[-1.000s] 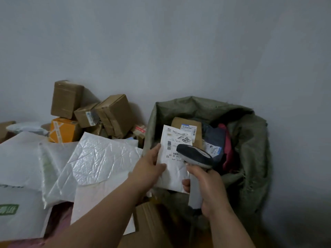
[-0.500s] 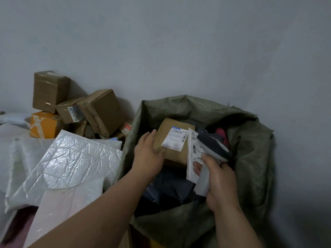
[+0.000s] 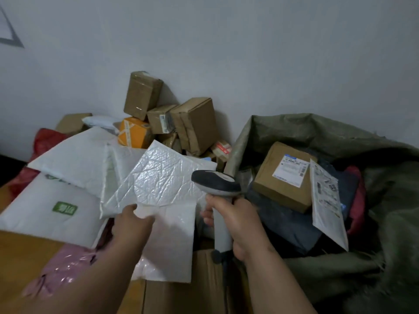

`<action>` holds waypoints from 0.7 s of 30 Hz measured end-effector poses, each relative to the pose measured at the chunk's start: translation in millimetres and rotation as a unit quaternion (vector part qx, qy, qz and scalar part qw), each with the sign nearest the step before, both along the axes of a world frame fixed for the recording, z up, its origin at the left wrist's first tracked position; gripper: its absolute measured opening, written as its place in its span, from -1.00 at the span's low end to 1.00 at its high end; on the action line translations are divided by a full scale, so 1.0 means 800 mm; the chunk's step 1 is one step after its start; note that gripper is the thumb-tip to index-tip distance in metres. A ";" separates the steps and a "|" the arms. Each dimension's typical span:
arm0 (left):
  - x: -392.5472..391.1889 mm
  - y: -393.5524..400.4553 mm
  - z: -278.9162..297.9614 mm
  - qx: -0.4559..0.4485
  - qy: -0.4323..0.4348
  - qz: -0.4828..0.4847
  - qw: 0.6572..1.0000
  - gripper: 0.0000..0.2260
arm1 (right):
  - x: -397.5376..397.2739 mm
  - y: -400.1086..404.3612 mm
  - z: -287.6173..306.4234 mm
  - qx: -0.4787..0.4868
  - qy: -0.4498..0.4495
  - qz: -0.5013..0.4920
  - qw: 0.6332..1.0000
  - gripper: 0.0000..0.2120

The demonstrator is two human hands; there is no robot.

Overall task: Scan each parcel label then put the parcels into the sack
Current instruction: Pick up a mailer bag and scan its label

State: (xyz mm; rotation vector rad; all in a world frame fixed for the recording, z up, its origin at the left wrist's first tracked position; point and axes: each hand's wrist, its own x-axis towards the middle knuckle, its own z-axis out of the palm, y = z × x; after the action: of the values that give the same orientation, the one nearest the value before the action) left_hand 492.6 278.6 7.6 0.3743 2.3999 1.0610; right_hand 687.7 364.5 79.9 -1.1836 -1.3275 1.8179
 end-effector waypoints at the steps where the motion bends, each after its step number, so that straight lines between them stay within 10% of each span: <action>1: -0.010 -0.014 -0.010 -0.036 -0.020 -0.003 0.999 -0.38 | -0.014 -0.010 -0.008 -0.005 -0.013 0.010 1.000 -0.85; 15: -0.075 -0.070 -0.050 0.067 -0.217 -0.019 0.974 -0.89 | -0.090 -0.085 -0.101 -0.093 -0.127 -0.066 0.985 -0.86; 21: -0.110 -0.063 0.006 0.094 -0.132 -0.075 0.984 -0.39 | -0.105 -0.087 -0.066 -0.044 -0.048 -0.089 0.994 -0.93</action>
State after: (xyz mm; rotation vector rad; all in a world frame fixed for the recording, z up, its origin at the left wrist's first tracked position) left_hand 404.8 228.6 12.2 0.4401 2.0133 1.1905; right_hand 604.0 294.6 27.0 -1.4064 -1.1630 1.7239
